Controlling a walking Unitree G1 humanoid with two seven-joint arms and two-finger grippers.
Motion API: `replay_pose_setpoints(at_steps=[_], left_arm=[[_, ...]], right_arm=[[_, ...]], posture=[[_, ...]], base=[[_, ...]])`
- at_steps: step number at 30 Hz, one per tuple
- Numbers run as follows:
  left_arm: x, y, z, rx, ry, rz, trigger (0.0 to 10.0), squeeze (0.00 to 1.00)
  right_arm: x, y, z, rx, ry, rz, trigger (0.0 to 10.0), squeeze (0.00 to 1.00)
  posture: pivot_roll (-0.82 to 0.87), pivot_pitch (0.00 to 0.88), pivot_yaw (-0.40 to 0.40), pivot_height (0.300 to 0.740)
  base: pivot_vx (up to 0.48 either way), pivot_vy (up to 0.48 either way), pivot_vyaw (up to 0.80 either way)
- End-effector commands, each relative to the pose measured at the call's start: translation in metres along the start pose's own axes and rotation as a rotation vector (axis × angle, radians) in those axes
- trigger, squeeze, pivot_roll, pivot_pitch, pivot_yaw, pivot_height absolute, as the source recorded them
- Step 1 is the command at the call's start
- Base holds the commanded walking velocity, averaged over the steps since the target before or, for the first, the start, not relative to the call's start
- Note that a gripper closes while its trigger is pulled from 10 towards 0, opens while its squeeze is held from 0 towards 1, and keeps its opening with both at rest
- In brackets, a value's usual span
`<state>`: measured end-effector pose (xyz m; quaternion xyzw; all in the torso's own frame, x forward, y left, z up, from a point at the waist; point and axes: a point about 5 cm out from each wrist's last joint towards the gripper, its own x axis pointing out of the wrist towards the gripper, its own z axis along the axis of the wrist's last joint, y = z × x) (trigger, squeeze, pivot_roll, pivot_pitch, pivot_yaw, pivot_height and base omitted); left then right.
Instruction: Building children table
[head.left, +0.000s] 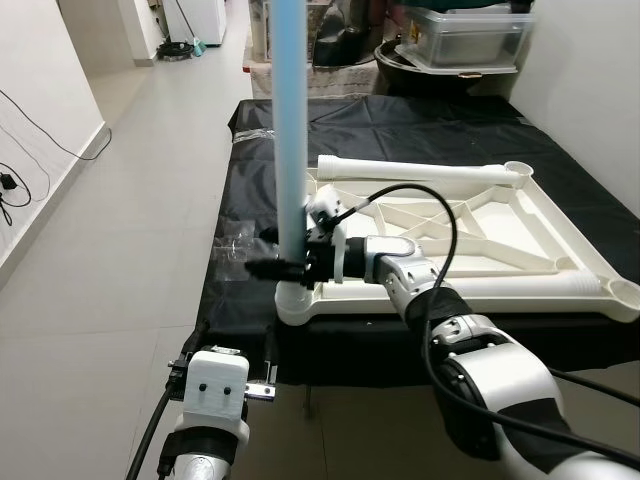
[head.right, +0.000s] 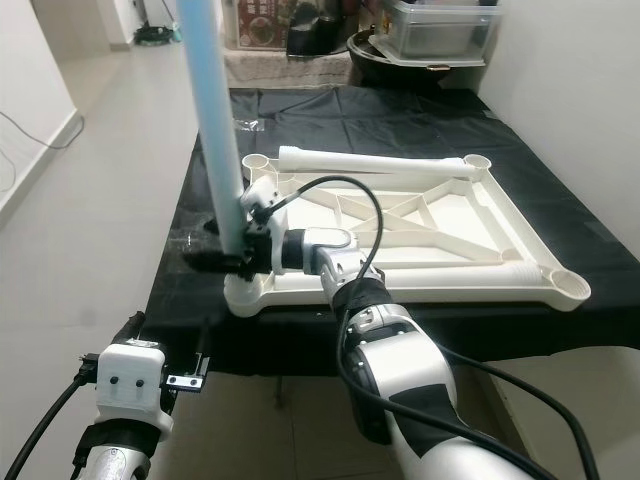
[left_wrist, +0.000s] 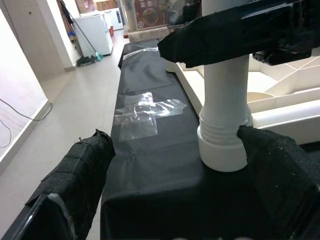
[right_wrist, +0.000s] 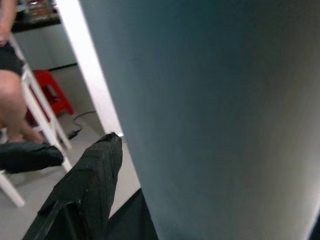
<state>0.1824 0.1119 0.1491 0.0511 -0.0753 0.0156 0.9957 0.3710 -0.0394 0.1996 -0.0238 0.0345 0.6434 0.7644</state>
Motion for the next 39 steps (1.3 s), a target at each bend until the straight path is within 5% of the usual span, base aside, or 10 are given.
replay_pose_setpoints(at_steps=[1, 2, 12, 30, 31, 32, 33, 35, 36, 39], left_arm=[[-0.001, -0.002, -0.001, -0.006, 0.013, 0.003, 10.0, 0.0], [-0.001, -0.002, -0.001, -0.006, 0.013, 0.003, 10.0, 0.0], [-0.001, -0.002, -0.001, -0.006, 0.015, 0.004, 10.0, 0.0], [0.0, 0.0, -0.006, 0.005, 0.026, 0.001, 10.0, 0.0], [0.0, 0.0, -0.006, 0.005, 0.027, 0.002, 10.0, 0.0], [0.0, 0.0, -0.006, 0.005, 0.027, 0.002, 10.0, 0.0], [0.0, 0.0, -0.007, 0.005, 0.029, 0.003, 10.0, 0.0], [0.0, 0.0, -0.007, 0.005, 0.029, 0.003, 10.0, 0.0], [0.0, 0.0, -0.007, 0.004, 0.031, 0.003, 10.0, 0.0], [0.0, -0.001, -0.008, 0.004, 0.034, 0.001, 10.0, 0.0]], right_arm=[[0.006, 0.005, -0.007, 0.003, 0.04, 0.034, 7.9, 0.0], [0.007, 0.004, -0.008, -0.003, 0.034, 0.014, 0.0, 0.0], [0.003, -0.01, -0.007, 0.032, -0.062, -0.28, 0.0, 0.0], [-0.036, -0.03, -0.037, 0.236, -0.13, -1.542, 0.0, 0.0], [-0.031, -0.029, -0.034, 0.219, -0.132, -1.524, 4.5, 0.0], [-0.031, -0.029, -0.034, 0.219, -0.132, -1.524, 4.5, 0.0], [-0.025, -0.028, -0.028, 0.203, -0.161, -1.463, 10.0, 0.0], [-0.025, -0.028, -0.028, 0.203, -0.161, -1.463, 10.0, 0.0], [-0.021, -0.029, -0.017, 0.147, -0.234, -1.381, 10.0, 1.0], [-0.026, -0.03, -0.01, 0.093, -0.286, -1.346, 10.0, 1.0]], posture=[[0.14, 0.086, -0.039, 0.74], [0.14, 0.086, -0.039, 0.74], [0.11, 0.087, -0.033, 0.74], [0.13, 0.064, -0.025, 0.74], [0.13, 0.064, -0.025, 0.74], [0.13, 0.064, -0.025, 0.74], [0.12, 0.056, -0.028, 0.74], [0.12, 0.056, -0.028, 0.74], [0.12, 0.053, -0.026, 0.74], [0.12, 0.049, -0.023, 0.74]], base=[[0.0, 0.0, 0.0], [0.0, 0.0, 0.0], [0.0, 0.0, 0.0], [0.0, 0.0, 0.0], [0.0, 0.0, 0.0], [0.0, 0.0, 0.0], [0.0, 0.0, 0.0], [0.0, 0.0, 0.0], [0.0, 0.0, 0.0], [0.0, 0.0, 0.0]])
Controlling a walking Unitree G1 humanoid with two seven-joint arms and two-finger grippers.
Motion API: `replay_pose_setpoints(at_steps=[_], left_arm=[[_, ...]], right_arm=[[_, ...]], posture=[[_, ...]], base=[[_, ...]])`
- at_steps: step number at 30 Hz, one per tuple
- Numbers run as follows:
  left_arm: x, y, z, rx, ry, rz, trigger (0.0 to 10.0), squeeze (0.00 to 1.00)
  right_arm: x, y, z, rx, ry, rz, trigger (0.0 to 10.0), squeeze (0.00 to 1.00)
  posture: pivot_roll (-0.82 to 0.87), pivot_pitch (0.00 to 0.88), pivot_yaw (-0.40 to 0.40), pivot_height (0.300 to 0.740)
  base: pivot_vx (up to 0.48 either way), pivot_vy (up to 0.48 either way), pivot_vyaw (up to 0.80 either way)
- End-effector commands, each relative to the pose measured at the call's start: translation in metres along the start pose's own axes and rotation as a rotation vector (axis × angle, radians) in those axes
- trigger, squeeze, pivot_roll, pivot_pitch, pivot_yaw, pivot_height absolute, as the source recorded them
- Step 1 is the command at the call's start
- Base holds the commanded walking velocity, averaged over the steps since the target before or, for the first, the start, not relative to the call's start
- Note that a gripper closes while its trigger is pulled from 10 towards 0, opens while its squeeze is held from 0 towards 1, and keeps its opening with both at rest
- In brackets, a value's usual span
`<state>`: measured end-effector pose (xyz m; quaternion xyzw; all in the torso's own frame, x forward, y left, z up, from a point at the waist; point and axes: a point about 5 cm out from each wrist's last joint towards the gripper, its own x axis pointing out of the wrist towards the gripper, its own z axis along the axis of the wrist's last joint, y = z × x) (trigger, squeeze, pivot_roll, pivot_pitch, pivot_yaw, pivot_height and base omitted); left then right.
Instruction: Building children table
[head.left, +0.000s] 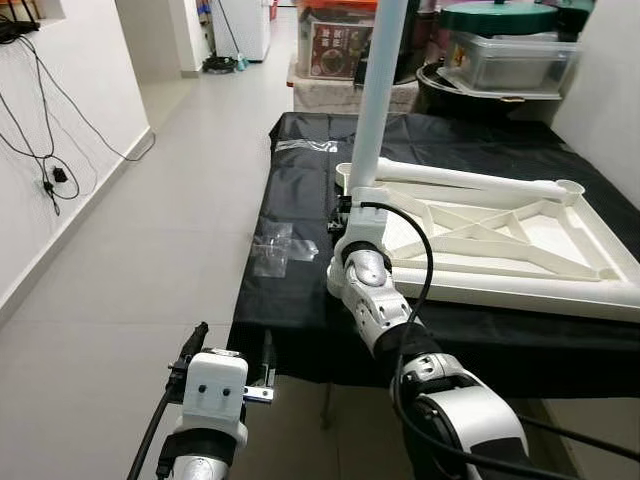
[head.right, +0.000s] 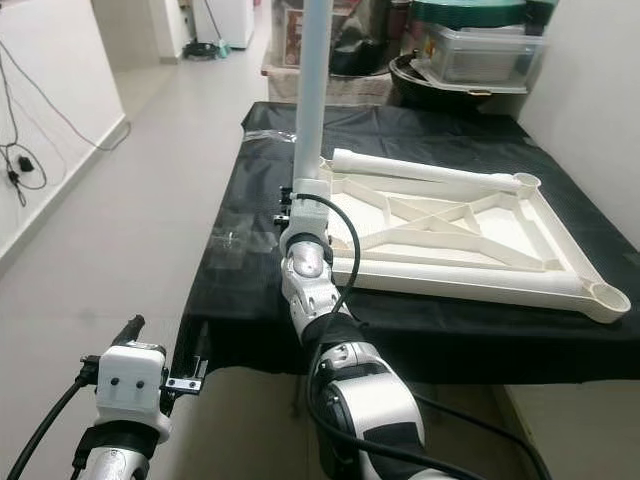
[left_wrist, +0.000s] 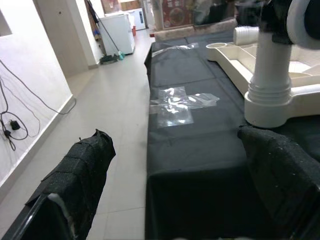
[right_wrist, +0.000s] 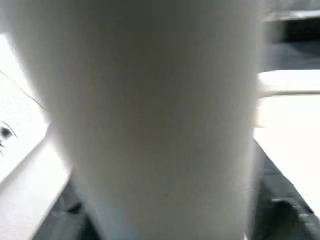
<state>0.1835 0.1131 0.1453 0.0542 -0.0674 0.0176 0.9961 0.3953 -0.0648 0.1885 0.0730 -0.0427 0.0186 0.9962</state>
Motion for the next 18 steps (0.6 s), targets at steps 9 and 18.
replay_pose_setpoints(at_steps=[9, 18], left_arm=[[0.0, -0.002, -0.005, -0.004, 0.021, -0.001, 10.0, 0.0], [0.001, -0.003, -0.004, -0.007, 0.017, -0.005, 10.0, 0.0]], right_arm=[[0.005, -0.004, 0.013, 0.156, -0.038, 0.33, 10.0, 0.0], [-0.019, 0.002, 0.009, 0.13, 0.205, 1.214, 10.0, 0.0]], posture=[[0.12, 0.049, -0.027, 0.74], [0.13, 0.06, -0.03, 0.74]], base=[[0.0, 0.0, 0.0], [0.0, 0.0, 0.0]])
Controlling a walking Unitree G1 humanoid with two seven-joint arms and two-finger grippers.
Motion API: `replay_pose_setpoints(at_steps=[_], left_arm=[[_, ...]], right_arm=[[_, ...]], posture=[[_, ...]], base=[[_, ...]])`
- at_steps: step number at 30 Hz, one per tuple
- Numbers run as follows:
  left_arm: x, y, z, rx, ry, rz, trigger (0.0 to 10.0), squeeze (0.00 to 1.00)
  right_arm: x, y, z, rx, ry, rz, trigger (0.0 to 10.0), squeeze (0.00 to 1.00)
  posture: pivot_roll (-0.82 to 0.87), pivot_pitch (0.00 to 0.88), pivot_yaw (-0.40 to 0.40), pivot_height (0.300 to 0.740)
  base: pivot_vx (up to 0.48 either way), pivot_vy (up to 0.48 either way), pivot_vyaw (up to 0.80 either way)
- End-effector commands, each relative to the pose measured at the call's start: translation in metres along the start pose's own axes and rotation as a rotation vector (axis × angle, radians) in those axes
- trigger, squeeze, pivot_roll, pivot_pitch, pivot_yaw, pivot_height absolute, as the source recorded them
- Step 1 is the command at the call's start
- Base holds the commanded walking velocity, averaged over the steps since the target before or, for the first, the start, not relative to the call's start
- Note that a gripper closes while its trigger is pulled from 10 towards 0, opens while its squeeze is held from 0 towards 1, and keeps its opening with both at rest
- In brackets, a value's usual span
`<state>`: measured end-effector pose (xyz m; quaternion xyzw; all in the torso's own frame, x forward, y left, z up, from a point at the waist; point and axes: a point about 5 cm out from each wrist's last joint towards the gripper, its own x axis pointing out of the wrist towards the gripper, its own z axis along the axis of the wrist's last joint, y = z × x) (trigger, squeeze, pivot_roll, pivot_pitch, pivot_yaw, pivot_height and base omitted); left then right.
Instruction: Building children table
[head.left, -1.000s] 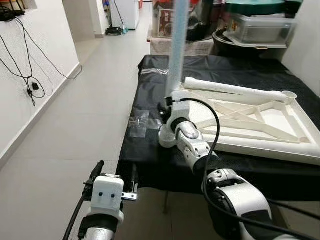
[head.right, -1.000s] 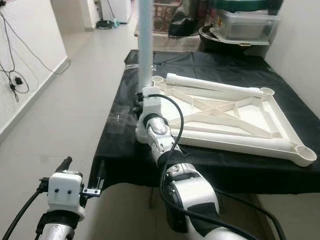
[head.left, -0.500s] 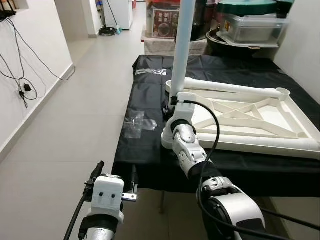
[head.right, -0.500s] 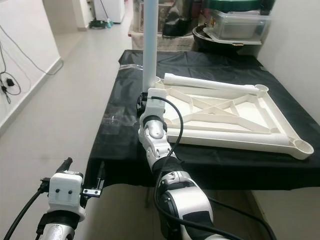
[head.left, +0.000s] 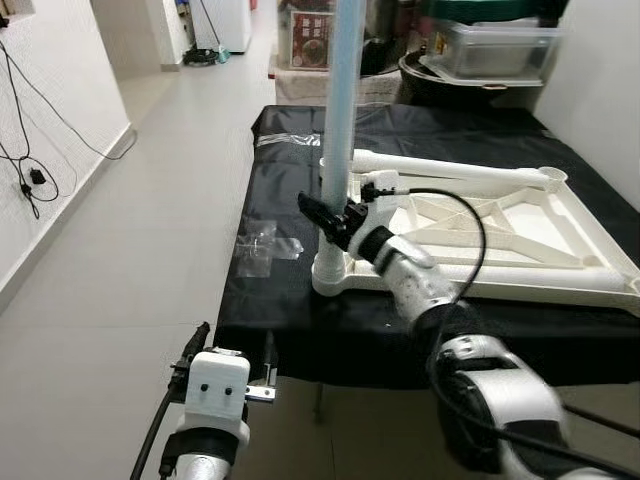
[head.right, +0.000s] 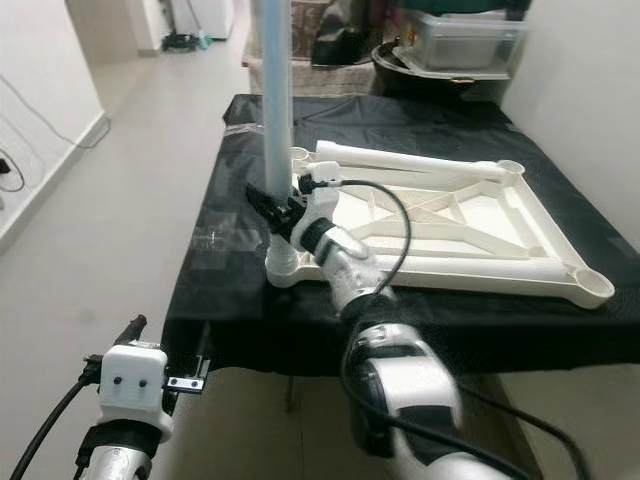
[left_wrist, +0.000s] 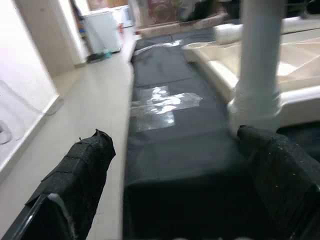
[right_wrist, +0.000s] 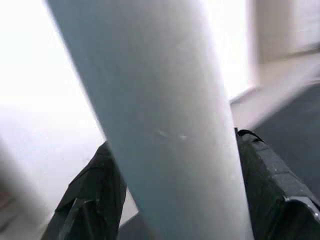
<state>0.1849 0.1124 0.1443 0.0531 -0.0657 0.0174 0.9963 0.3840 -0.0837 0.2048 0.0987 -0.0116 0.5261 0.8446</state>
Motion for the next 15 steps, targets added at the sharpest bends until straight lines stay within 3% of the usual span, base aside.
replay_pose_setpoints(at_steps=[1, 3, 6, 7, 8, 12, 13, 14, 15], left_arm=[[-0.001, -0.002, -0.003, -0.005, 0.013, -0.005, 10.0, 0.0], [-0.001, -0.002, -0.003, -0.005, 0.013, -0.005, 10.0, 0.0], [-0.001, -0.002, -0.002, -0.006, 0.012, -0.003, 10.0, 0.0], [-0.001, -0.002, -0.002, -0.006, 0.012, -0.002, 10.0, 0.0], [-0.001, -0.002, -0.002, -0.006, 0.013, -0.001, 10.0, 0.0], [-0.001, -0.002, -0.002, -0.007, 0.014, 0.0, 10.0, 0.0], [-0.001, -0.003, -0.002, -0.008, 0.015, 0.0, 10.0, 0.0], [-0.001, -0.003, -0.002, -0.008, 0.015, 0.0, 10.0, 0.0], [-0.001, -0.003, -0.002, -0.009, 0.016, -0.001, 10.0, 0.0]], right_arm=[[0.013, 0.018, -0.015, 0.03, 0.104, 0.212, 10.0, 0.0], [0.013, 0.018, -0.015, 0.03, 0.104, 0.212, 10.0, 0.0], [0.024, 0.027, -0.023, -0.047, 0.201, 0.268, 10.0, 0.0], [0.028, 0.028, -0.024, -0.064, 0.217, 0.255, 6.5, 0.0], [0.029, 0.029, -0.024, -0.076, 0.223, 0.247, 0.0, 0.0], [0.034, 0.027, -0.022, -0.106, 0.195, 0.165, 0.0, 0.0], [0.036, 0.021, -0.019, -0.119, 0.152, 0.04, 0.0, 0.0], [0.036, 0.021, -0.019, -0.119, 0.152, 0.04, 0.0, 0.0], [0.035, 0.015, -0.016, -0.112, 0.125, -0.065, 0.0, 0.0]], posture=[[0.13, 0.06, -0.03, 0.74], [0.13, 0.06, -0.03, 0.74], [0.14, 0.064, -0.04, 0.74], [0.14, 0.064, -0.04, 0.74], [0.14, 0.064, -0.04, 0.74], [0.14, 0.067, -0.042, 0.74], [0.14, 0.067, -0.042, 0.74], [0.14, 0.067, -0.042, 0.74], [0.13, 0.069, -0.037, 0.74]], base=[[0.0, 0.0, 0.0], [0.0, 0.0, 0.0], [0.0, 0.0, 0.0], [0.0, 0.0, 0.0], [0.0, 0.0, 0.0], [0.0, 0.0, 0.0], [0.0, 0.0, 0.0], [0.0, 0.0, 0.0], [0.0, 0.0, 0.0]])
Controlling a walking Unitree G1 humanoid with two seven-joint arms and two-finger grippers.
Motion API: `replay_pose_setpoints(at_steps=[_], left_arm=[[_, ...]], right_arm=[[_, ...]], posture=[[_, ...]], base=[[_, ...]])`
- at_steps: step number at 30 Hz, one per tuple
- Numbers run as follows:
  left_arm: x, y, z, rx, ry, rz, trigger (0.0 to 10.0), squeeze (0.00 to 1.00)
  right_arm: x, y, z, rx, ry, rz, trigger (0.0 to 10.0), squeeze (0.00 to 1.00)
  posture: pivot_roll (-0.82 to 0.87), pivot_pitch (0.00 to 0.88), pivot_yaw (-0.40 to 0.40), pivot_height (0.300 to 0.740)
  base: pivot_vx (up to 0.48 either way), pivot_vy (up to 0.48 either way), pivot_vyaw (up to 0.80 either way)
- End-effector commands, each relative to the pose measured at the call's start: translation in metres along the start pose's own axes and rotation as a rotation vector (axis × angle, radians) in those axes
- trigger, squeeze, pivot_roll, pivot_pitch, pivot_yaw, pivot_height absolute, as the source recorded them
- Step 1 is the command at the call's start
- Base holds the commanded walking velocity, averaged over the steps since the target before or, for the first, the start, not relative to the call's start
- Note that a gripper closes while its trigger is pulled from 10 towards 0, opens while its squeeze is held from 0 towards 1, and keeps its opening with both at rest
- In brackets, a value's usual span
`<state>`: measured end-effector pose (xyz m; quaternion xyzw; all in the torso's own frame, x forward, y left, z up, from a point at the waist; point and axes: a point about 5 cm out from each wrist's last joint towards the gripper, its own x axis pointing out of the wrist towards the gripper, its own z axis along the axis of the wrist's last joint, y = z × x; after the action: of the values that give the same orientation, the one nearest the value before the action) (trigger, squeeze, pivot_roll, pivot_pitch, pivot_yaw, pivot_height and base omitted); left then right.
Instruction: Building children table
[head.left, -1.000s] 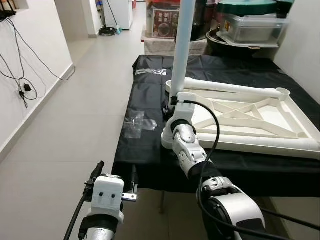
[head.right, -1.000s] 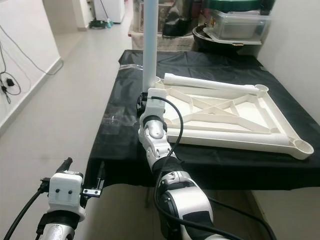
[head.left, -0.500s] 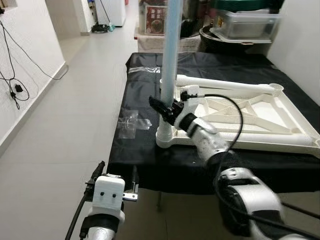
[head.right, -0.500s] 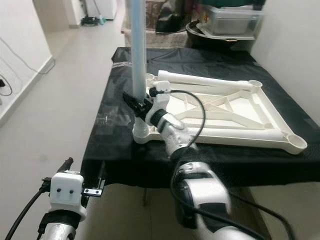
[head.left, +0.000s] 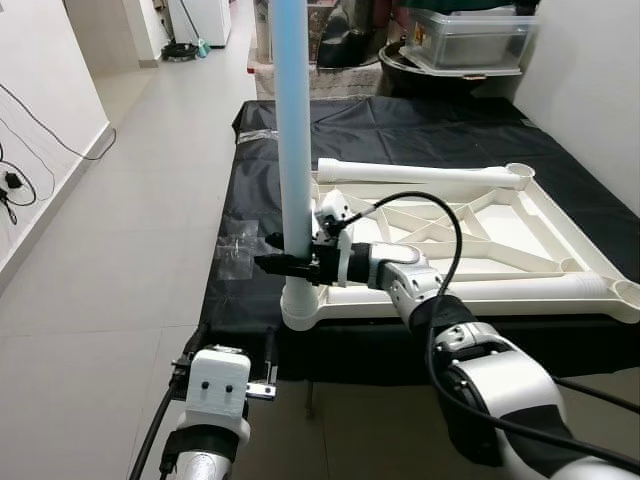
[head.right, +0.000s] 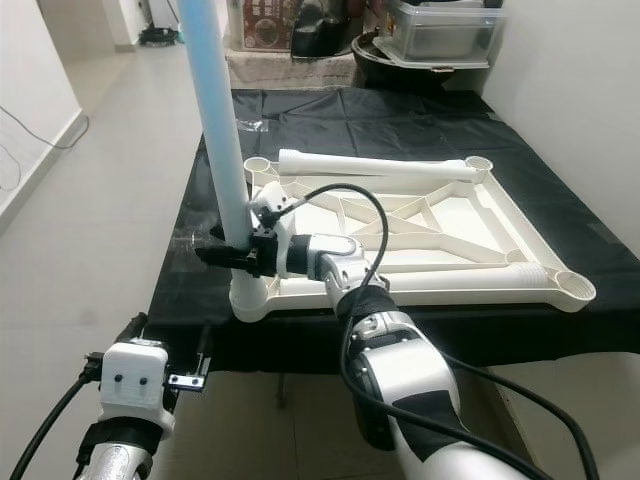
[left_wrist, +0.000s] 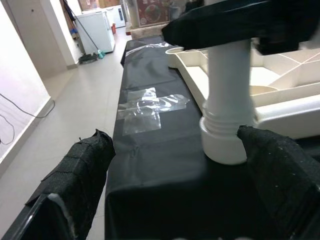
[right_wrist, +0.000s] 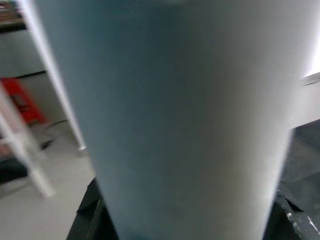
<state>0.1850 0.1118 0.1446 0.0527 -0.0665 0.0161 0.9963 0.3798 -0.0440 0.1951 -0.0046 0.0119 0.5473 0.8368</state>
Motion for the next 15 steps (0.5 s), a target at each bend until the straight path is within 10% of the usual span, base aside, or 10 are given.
replay_pose_setpoints(at_steps=[1, 3, 6, 10, 15], left_arm=[[-0.001, -0.002, -0.003, -0.008, 0.017, 0.002, 10.0, 0.0], [-0.001, -0.002, -0.003, -0.007, 0.018, 0.0, 10.0, 0.0], [-0.001, -0.002, -0.003, -0.007, 0.018, 0.0, 10.0, 0.0], [0.0, -0.001, -0.003, -0.005, 0.018, -0.001, 10.0, 0.0], [0.0, 0.0, -0.003, -0.002, 0.018, -0.003, 10.0, 0.0]], right_arm=[[0.003, -0.004, 0.001, 0.044, -0.021, -0.106, 0.0, 0.0], [-0.003, -0.018, 0.0, 0.078, -0.049, -0.38, 0.0, 0.0], [-0.004, -0.021, -0.001, 0.082, -0.051, -0.436, 0.0, 0.0], [-0.044, -0.044, -0.024, 0.125, -0.042, -1.153, 0.0, 0.0], [-0.05, -0.039, -0.033, 0.162, -0.053, -1.297, 0.0, 0.0]], posture=[[0.13, 0.069, -0.037, 0.74], [0.13, 0.07, -0.039, 0.74], [0.13, 0.07, -0.039, 0.74], [0.12, 0.07, -0.03, 0.74], [0.12, 0.069, -0.028, 0.74]], base=[[0.0, 0.0, 0.0], [0.0, 0.0, 0.0], [0.0, 0.0, 0.0], [0.0, 0.0, 0.0], [0.0, 0.0, 0.0]])
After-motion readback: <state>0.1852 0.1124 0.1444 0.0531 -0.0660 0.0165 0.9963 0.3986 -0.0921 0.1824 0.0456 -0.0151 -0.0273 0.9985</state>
